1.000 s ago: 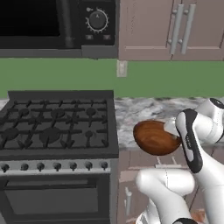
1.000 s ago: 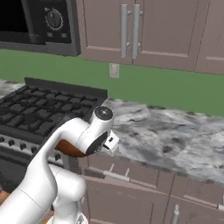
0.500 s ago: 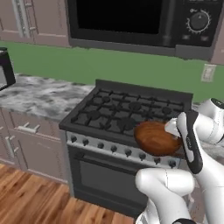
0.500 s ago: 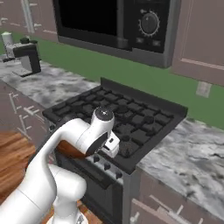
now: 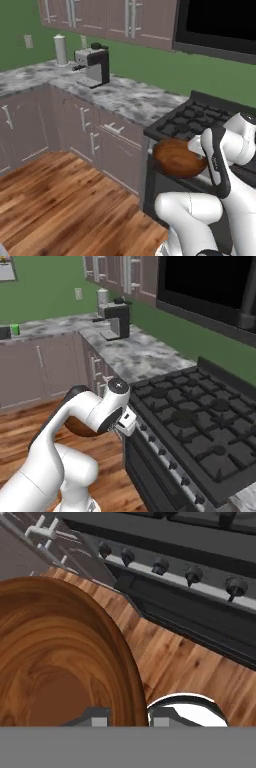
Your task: Pick the cup and bowl from the counter and place them on the counter next to the sink.
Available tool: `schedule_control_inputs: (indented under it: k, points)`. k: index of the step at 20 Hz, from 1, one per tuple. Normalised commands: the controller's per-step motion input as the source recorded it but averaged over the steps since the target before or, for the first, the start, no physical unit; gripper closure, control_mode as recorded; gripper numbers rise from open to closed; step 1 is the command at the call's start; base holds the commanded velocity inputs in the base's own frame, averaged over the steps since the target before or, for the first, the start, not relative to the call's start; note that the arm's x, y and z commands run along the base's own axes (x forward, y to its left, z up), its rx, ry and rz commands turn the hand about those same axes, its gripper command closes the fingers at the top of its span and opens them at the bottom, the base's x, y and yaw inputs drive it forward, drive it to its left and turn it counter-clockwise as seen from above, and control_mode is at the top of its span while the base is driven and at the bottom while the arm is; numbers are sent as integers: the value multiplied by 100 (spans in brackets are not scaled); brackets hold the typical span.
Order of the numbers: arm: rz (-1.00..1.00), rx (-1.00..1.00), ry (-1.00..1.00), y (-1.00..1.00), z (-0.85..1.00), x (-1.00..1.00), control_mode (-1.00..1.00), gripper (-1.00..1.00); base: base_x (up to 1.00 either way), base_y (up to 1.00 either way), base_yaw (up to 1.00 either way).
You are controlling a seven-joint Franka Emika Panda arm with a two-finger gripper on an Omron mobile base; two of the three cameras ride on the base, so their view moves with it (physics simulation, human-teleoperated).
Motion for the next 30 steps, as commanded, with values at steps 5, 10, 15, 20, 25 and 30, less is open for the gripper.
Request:
schedule_control_inputs:
  k: [5,10,15,20,25,30]
  points:
    - [0,0,0,0,0,0,100,100,9,45,59]
    - [0,0,0,0,0,0,100,100,81,30,41]
    - [0,0,0,0,0,0,100,100,100,17,31]
    - [0,0,0,0,0,0,100,100,100,19,27]
    - [0,0,0,0,0,0,100,100,100,14,24]
    - [0,0,0,0,0,0,100,100,100,7,22]
